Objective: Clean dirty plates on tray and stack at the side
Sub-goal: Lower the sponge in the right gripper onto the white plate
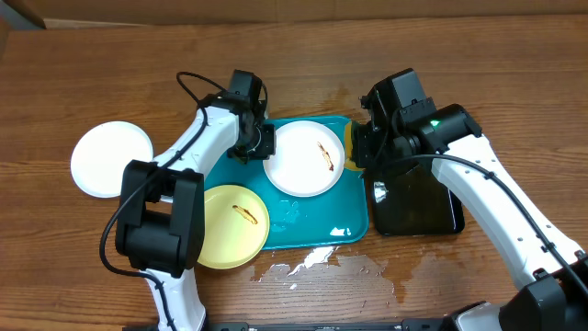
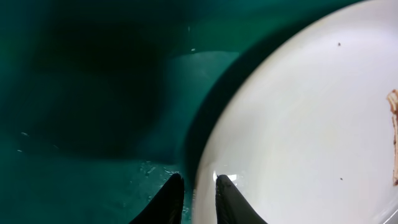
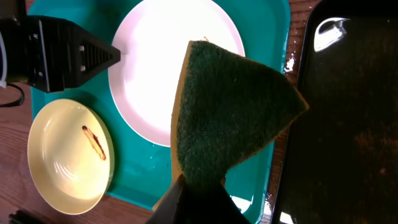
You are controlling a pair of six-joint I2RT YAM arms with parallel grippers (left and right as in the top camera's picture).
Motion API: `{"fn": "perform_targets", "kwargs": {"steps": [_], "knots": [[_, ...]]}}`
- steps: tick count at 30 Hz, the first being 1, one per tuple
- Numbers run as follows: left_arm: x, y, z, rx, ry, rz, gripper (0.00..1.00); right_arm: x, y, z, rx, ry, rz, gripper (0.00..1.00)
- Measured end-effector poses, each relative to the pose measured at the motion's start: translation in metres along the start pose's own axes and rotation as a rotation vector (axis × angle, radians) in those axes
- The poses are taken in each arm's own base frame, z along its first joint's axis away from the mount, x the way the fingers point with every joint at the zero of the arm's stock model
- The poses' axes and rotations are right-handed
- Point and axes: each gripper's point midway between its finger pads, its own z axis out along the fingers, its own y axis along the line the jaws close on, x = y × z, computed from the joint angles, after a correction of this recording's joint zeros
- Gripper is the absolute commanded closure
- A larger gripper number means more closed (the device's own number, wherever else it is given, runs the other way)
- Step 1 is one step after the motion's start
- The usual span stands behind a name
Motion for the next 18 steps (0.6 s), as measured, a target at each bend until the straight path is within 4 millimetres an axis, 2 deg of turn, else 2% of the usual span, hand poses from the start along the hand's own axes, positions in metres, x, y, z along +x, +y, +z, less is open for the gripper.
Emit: {"fn": "perform_targets", "kwargs": {"steps": [5, 8, 13, 18], "knots": [[0.006, -0.016, 0.006, -0.002, 0.009, 0.048, 0.95, -0.004, 0.002, 0.0, -0.007, -0.018, -0.005, 0.91], [0.01, -0.025, 0.01, 0.001, 0.019, 0.067, 0.96, -0.011, 0.004, 0.0, -0.017, -0.047, -0.014, 0.94], [0.014, -0.027, 0.01, -0.001, 0.03, 0.04, 0.96, -0.014, 0.003, 0.008, -0.024, -0.063, -0.01, 0.94], [0.022, -0.024, 0.01, -0.011, 0.066, -0.029, 0.96, -0.011, 0.002, 0.03, -0.039, -0.047, 0.008, 0.94]]}}
